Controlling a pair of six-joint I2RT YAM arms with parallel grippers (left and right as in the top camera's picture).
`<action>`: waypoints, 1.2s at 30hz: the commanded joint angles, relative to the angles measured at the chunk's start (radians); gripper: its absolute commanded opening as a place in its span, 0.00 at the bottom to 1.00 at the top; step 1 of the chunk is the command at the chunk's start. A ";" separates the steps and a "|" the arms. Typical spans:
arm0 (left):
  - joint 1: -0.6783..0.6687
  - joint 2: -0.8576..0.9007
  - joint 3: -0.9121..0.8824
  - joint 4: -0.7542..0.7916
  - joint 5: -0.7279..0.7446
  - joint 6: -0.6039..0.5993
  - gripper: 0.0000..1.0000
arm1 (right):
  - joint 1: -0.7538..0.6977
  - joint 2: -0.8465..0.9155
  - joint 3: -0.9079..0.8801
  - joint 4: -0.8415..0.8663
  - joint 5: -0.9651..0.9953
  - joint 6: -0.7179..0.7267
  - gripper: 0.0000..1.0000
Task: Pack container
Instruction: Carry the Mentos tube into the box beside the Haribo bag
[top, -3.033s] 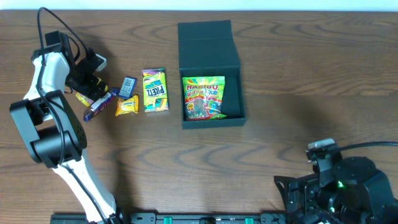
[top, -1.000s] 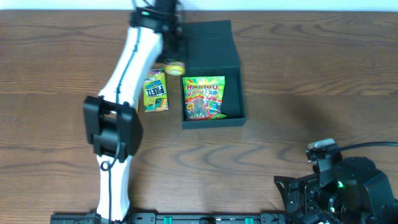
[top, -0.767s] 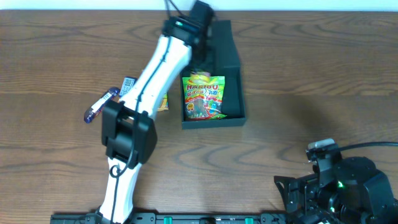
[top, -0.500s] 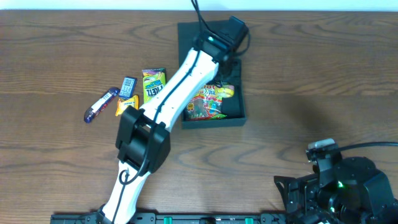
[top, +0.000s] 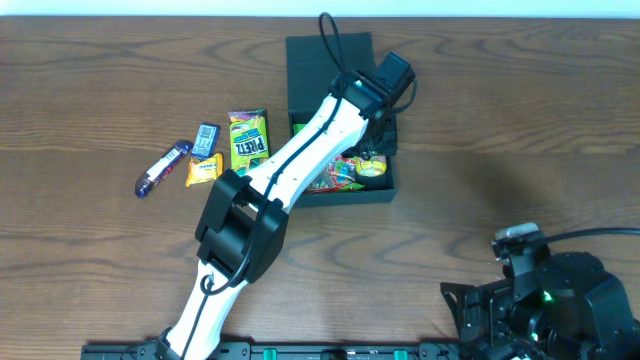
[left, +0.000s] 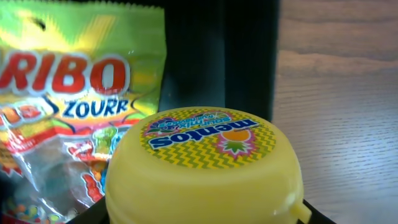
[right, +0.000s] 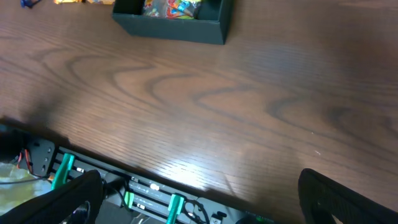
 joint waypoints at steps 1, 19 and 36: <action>-0.008 0.011 -0.016 -0.001 0.023 -0.060 0.06 | -0.005 0.000 0.011 0.002 0.004 -0.015 0.99; -0.037 0.011 -0.023 0.011 0.023 -0.064 0.70 | -0.005 0.000 0.011 0.002 0.004 -0.015 0.99; 0.010 -0.005 -0.022 0.003 -0.032 0.040 0.72 | -0.005 0.000 0.011 0.002 0.004 -0.015 0.99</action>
